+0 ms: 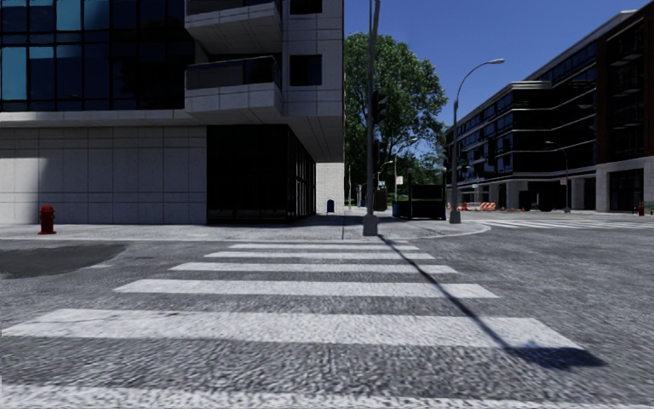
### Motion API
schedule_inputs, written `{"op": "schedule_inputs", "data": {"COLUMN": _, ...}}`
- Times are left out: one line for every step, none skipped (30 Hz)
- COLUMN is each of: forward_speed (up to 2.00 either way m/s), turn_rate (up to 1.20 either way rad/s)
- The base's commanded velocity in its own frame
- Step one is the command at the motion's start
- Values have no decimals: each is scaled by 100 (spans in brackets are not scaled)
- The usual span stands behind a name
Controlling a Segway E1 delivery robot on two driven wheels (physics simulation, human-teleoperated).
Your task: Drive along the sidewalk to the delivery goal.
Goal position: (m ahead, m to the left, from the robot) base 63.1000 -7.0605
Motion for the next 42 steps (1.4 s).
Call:
{"op": "schedule_inputs", "data": {"forward_speed": 200, "turn_rate": 0}}
{"op": "schedule_inputs", "data": {"forward_speed": 200, "turn_rate": 0}}
{"op": "schedule_inputs", "data": {"forward_speed": 200, "turn_rate": 0}}
{"op": "schedule_inputs", "data": {"forward_speed": 200, "turn_rate": 0}}
{"op": "schedule_inputs", "data": {"forward_speed": 200, "turn_rate": 0}}
{"op": "schedule_inputs", "data": {"forward_speed": 200, "turn_rate": 0}}
{"op": "schedule_inputs", "data": {"forward_speed": 200, "turn_rate": 0}}
{"op": "schedule_inputs", "data": {"forward_speed": 200, "turn_rate": 0}}
{"op": "schedule_inputs", "data": {"forward_speed": 200, "turn_rate": 0}}
{"op": "schedule_inputs", "data": {"forward_speed": 200, "turn_rate": 0}}
{"op": "schedule_inputs", "data": {"forward_speed": 200, "turn_rate": 0}}
{"op": "schedule_inputs", "data": {"forward_speed": 200, "turn_rate": 0}}
{"op": "schedule_inputs", "data": {"forward_speed": 200, "turn_rate": 0}}
{"op": "schedule_inputs", "data": {"forward_speed": 200, "turn_rate": 0}}
{"op": "schedule_inputs", "data": {"forward_speed": 200, "turn_rate": 0}}
{"op": "schedule_inputs", "data": {"forward_speed": 200, "turn_rate": 0}}
{"op": "schedule_inputs", "data": {"forward_speed": 200, "turn_rate": 0}}
{"op": "schedule_inputs", "data": {"forward_speed": 200, "turn_rate": 0}}
{"op": "schedule_inputs", "data": {"forward_speed": 200, "turn_rate": 0}}
{"op": "schedule_inputs", "data": {"forward_speed": 200, "turn_rate": 0}}
{"op": "schedule_inputs", "data": {"forward_speed": 200, "turn_rate": 0}}
{"op": "schedule_inputs", "data": {"forward_speed": 200, "turn_rate": 0}}
{"op": "schedule_inputs", "data": {"forward_speed": 200, "turn_rate": 0}}
{"op": "schedule_inputs", "data": {"forward_speed": 200, "turn_rate": 0}}
{"op": "schedule_inputs", "data": {"forward_speed": 200, "turn_rate": 0}}
{"op": "schedule_inputs", "data": {"forward_speed": 200, "turn_rate": 0}}
{"op": "schedule_inputs", "data": {"forward_speed": 200, "turn_rate": 0}}
{"op": "schedule_inputs", "data": {"forward_speed": 200, "turn_rate": 0}}
{"op": "schedule_inputs", "data": {"forward_speed": 200, "turn_rate": 0}}
{"op": "schedule_inputs", "data": {"forward_speed": 200, "turn_rate": 0}}
{"op": "schedule_inputs", "data": {"forward_speed": 200, "turn_rate": 0}}
{"op": "schedule_inputs", "data": {"forward_speed": 200, "turn_rate": 0}}
{"op": "schedule_inputs", "data": {"forward_speed": 200, "turn_rate": 0}}
{"op": "schedule_inputs", "data": {"forward_speed": 200, "turn_rate": 0}}
{"op": "schedule_inputs", "data": {"forward_speed": 200, "turn_rate": 0}}
{"op": "schedule_inputs", "data": {"forward_speed": 200, "turn_rate": 0}}
{"op": "schedule_inputs", "data": {"forward_speed": 200, "turn_rate": 0}}
{"op": "schedule_inputs", "data": {"forward_speed": 200, "turn_rate": 0}}
{"op": "schedule_inputs", "data": {"forward_speed": 200, "turn_rate": 0}}
{"op": "schedule_inputs", "data": {"forward_speed": 200, "turn_rate": 0}}
{"op": "schedule_inputs", "data": {"forward_speed": 200, "turn_rate": 0}}
{"op": "schedule_inputs", "data": {"forward_speed": 200, "turn_rate": 0}}
